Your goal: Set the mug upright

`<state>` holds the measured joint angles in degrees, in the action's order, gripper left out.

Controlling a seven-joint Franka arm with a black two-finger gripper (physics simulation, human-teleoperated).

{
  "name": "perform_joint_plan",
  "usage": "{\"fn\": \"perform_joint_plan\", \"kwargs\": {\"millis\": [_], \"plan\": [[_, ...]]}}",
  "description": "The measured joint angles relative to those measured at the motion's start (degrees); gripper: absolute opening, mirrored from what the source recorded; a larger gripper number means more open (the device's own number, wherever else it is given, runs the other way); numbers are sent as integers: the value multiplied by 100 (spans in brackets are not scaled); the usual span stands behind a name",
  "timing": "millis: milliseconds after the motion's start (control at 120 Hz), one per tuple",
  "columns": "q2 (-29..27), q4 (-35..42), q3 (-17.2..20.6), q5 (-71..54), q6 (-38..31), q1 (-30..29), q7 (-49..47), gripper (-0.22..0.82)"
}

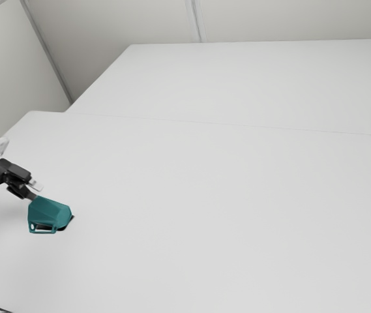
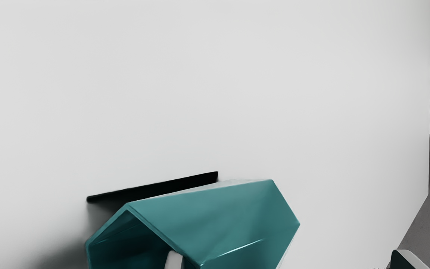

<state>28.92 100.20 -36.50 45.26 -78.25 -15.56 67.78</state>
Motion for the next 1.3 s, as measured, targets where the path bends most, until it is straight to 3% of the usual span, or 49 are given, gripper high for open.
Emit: {"fn": "perform_joint_plan", "kwargs": {"millis": [525, 1300], "plan": [[11, 221, 4, 39, 166, -34, 755, 60], [144, 524, 5, 277, 290, -35, 1101, 60]]}}
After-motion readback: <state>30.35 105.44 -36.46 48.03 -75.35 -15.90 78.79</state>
